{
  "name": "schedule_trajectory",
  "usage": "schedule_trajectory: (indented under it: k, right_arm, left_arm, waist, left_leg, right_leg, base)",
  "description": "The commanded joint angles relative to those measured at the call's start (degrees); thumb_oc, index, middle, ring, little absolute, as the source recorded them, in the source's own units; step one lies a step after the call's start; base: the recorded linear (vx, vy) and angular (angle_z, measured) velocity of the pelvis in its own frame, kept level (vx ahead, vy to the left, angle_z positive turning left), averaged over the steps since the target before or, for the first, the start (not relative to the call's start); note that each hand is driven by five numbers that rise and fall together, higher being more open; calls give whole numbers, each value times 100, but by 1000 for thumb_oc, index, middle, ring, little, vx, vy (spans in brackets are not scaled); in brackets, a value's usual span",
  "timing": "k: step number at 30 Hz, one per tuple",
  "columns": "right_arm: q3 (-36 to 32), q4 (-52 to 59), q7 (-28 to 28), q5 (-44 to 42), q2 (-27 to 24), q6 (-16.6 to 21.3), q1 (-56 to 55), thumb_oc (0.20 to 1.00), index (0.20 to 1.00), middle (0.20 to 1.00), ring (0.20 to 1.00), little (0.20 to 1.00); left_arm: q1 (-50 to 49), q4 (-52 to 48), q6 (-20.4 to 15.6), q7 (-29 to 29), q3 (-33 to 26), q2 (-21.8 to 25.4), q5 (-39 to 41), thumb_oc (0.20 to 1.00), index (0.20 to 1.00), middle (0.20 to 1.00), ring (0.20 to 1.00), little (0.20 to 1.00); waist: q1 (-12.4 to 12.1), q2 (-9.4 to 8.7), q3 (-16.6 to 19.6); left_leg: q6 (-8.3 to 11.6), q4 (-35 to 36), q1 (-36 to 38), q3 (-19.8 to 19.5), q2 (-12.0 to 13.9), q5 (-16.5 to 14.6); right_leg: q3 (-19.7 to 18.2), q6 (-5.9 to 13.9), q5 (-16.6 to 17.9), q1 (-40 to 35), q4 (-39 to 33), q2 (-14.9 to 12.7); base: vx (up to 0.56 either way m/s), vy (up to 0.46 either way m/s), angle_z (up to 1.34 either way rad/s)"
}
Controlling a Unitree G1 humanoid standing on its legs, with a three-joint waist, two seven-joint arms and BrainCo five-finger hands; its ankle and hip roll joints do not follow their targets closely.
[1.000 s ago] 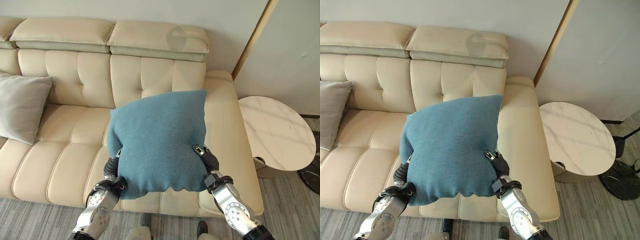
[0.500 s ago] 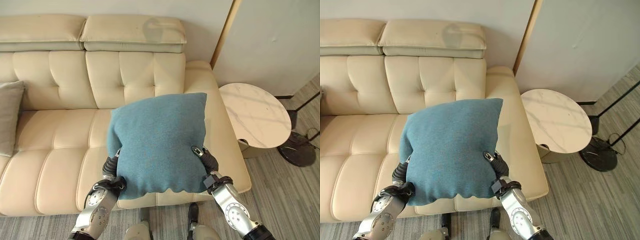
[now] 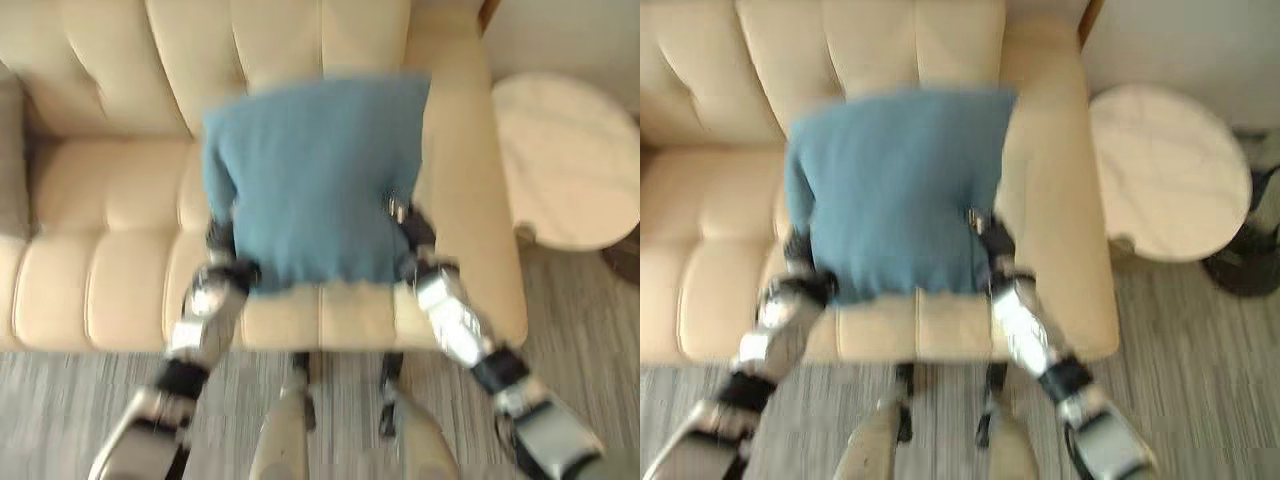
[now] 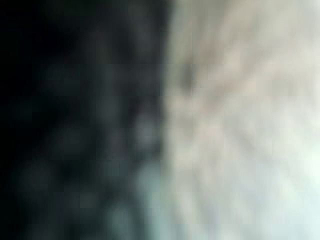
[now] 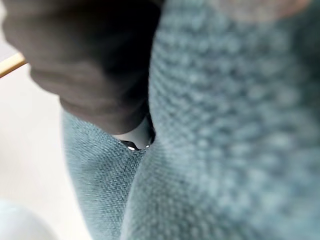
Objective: Pick up all the scattered cushions and arrange them neatly on the sofa.
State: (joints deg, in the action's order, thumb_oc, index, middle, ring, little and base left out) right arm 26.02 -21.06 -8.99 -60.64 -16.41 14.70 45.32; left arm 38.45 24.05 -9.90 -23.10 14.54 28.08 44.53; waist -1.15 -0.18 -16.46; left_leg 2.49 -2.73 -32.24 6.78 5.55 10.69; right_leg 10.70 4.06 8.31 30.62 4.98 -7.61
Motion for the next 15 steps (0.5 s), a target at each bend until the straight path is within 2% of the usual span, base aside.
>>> schedule_trajectory:
  k: [1,2,6,10,13,14,15]
  right_arm:
    - [411,350,-67,365,1297,517,1382,200,200,200,200,200]
    - [390,327,-61,359,1299,521,1424,200,200,200,200,200]
    - [184,-491,-443,489,1368,728,2546,200,200,200,200,200]
    - [134,-1061,-654,637,1448,803,3299,200,200,200,200,200]
    - [64,-1300,-850,799,1427,962,3635,200,200,200,200,200]
    - [-17,-1447,-868,746,1449,998,3722,203,203,203,203,203]
    - [-49,-1687,-928,744,1406,1080,3874,931,931,931,931,931]
  left_arm:
    - [2267,-493,-717,248,1372,-147,-1005,200,200,200,200,200]
    - [2312,-464,-728,251,1391,-143,-998,200,200,200,200,200]
    - [3531,429,-768,-35,1626,-48,-1163,200,200,200,200,200]
    - [4151,1163,-894,-125,1634,-122,-892,200,200,200,200,200]
    - [4558,1699,-875,-309,1726,-117,-1046,200,200,200,200,200]
    - [4735,1920,-846,-345,1798,-145,-1152,445,445,445,445,445]
    - [4940,2200,-800,-413,1875,-130,-1334,1000,1000,1000,1000,1000]
  waist:
    - [64,-238,135]
    - [58,-250,128]
    - [30,-332,76]
    - [3,-380,63]
    - [0,-375,78]
    - [8,-378,65]
    - [7,-372,60]
  left_leg:
    - [58,-761,-215,-324,-186,-1348]
    - [57,-773,-241,-326,-187,-1350]
    - [87,-868,-771,-422,-188,-1362]
    - [107,-808,-1036,-429,-200,-1316]
    - [133,-757,-1107,-464,-226,-1271]
    - [131,-724,-1127,-495,-247,-1249]
    - [140,-657,-1129,-513,-254,-1218]
  right_leg:
    - [-263,242,-1067,270,528,-181]
    - [-263,243,-1070,295,540,-183]
    - [-214,322,-1041,833,679,-206]
    - [-161,407,-1005,1115,711,-211]
    - [-132,434,-996,1167,717,-218]
    - [-140,435,-994,1177,708,-216]
    - [-135,441,-990,1192,703,-210]
  base:
    - [-1,-1,6]
    - [9,-13,8]
    - [19,-21,7]
    - [29,-7,2]
    - [28,-21,4]
    - [43,-1,11]
    - [31,14,17]
